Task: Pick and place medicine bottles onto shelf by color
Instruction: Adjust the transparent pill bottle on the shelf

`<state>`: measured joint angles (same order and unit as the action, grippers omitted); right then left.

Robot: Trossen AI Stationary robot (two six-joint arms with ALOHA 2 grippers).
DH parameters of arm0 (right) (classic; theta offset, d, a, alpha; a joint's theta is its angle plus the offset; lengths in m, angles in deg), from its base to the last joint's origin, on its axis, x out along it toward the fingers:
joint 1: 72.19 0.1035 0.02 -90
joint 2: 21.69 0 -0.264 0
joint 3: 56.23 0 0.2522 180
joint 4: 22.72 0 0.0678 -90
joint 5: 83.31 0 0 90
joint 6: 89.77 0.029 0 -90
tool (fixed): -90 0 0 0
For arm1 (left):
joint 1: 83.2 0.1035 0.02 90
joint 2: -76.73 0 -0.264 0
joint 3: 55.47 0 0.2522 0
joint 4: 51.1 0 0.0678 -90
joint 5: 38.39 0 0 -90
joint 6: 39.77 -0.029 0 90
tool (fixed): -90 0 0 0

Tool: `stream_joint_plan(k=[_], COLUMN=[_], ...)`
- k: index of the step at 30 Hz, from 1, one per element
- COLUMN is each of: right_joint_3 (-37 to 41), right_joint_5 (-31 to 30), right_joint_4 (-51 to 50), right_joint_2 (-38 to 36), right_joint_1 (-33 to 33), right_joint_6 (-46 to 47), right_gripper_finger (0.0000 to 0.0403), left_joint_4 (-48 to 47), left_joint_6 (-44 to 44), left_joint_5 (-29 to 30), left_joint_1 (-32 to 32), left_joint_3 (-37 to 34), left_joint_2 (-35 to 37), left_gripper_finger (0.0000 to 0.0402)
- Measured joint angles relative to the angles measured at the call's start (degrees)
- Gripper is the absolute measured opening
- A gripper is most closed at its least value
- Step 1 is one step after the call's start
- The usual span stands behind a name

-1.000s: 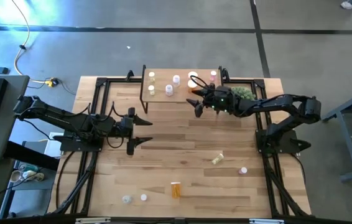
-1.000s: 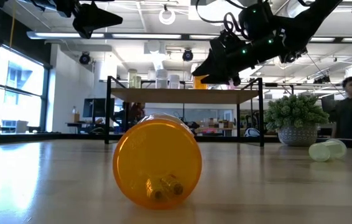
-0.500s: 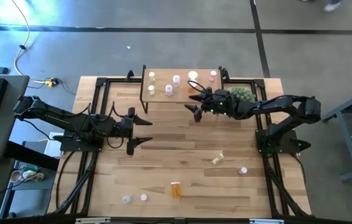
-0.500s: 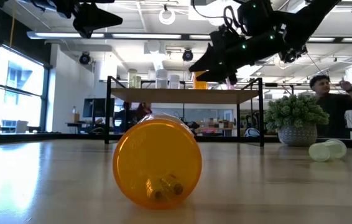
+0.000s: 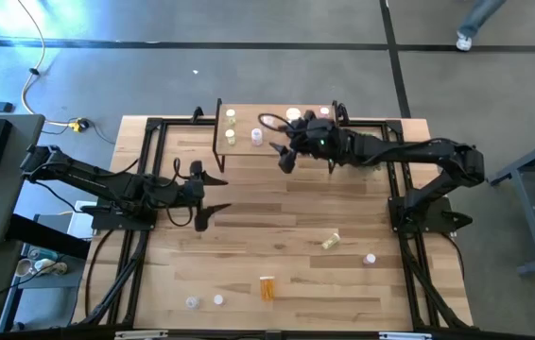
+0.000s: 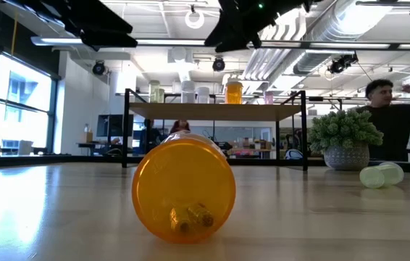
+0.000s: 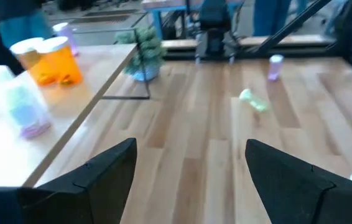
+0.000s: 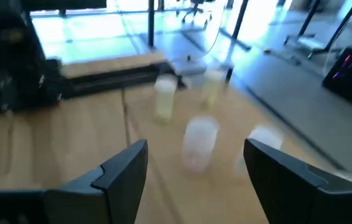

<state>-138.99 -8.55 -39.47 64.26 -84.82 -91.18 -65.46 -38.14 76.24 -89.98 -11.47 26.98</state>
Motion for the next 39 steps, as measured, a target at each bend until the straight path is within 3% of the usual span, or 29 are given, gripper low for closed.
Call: stream_joint_plan(k=[9,17,24,39], right_joint_3=[-15.2,-26.0,-35.2,-38.1], right_joint_5=[-1.4,-1.4,-1.4,-5.6], right_joint_4=[-8.1,-14.2,-25.2,-35.9], right_joint_2=[6.3,12.6,20.5,24.4], right_joint_1=[-6.8,-10.5,-12.3,-12.3], right_joint_6=[-7.9,-9.2,-7.3,-7.7], right_gripper_finger=[0.0257,0.0257,0.0257,0.0257], left_joint_4=[-2.6,-6.5,-6.6,-8.2], left_joint_6=[-2.5,-1.9,-0.3,2.3], left_joint_5=[8.2,7.8,7.1,6.0], left_joint_1=[3.0,8.7,12.7,13.6], left_joint_3=[0.0,0.0,0.0,0.0], left_joint_2=[0.0,0.0,0.0,0.0], left_gripper_finger=[0.0291,0.0291,0.0291,0.0291])
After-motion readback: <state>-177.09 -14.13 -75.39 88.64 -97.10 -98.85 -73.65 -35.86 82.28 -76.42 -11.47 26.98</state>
